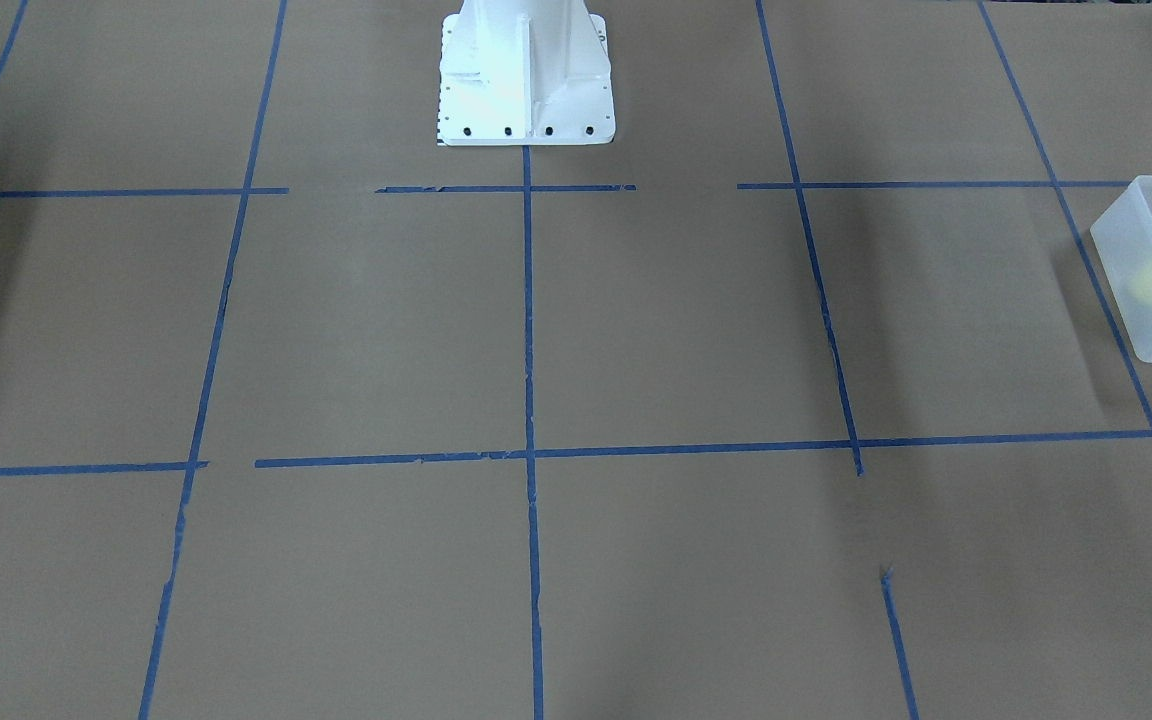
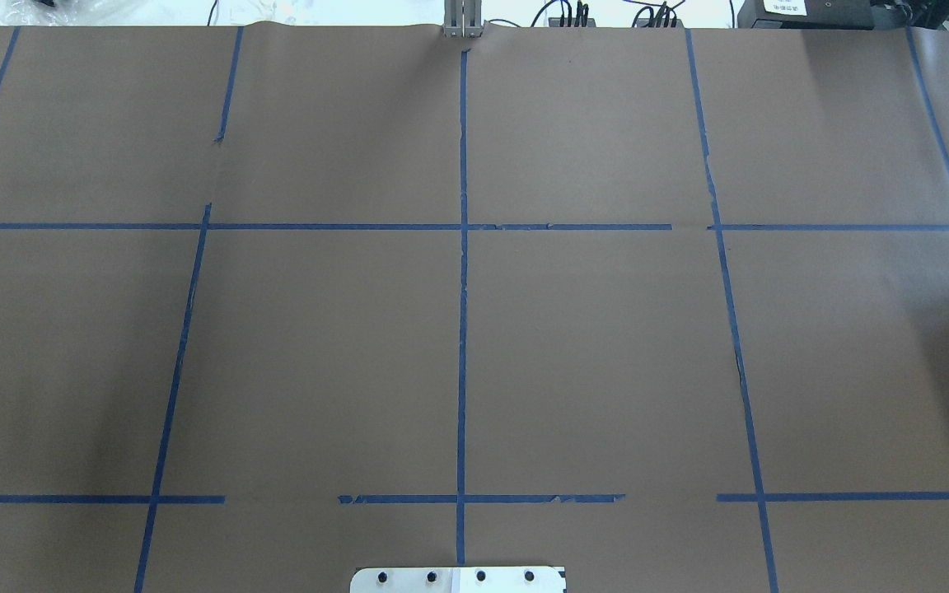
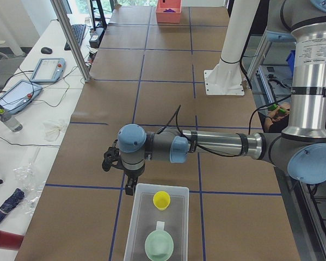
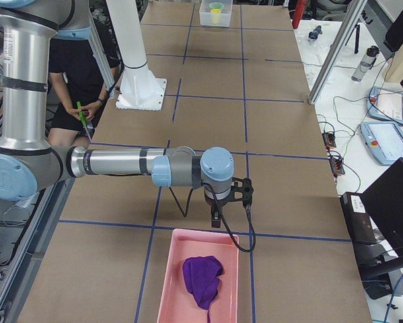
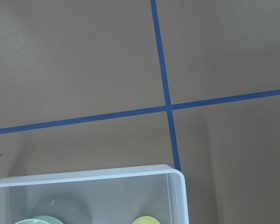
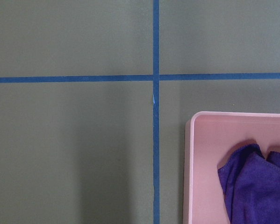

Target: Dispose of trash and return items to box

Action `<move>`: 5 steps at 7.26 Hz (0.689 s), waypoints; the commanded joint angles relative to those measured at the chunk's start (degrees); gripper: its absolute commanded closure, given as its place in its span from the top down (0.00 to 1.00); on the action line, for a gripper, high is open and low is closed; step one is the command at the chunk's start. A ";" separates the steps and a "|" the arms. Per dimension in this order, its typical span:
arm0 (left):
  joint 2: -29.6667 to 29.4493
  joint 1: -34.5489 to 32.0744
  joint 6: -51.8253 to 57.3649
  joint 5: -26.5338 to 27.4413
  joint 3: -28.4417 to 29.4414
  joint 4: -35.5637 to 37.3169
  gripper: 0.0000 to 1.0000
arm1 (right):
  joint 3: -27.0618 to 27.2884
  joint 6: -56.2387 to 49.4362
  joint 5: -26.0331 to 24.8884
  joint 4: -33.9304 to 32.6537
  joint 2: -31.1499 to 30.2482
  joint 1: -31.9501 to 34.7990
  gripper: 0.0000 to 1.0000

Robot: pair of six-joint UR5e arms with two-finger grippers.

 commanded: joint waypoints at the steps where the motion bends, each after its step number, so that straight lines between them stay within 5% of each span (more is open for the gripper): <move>1: 0.04 1.61 -0.17 -0.07 0.03 0.17 1.00 | -0.27 0.01 0.05 0.05 -0.49 0.00 1.00; 5: 0.39 1.62 -0.08 0.02 0.11 0.26 1.00 | -0.44 0.19 -0.04 -0.03 -0.23 0.09 1.00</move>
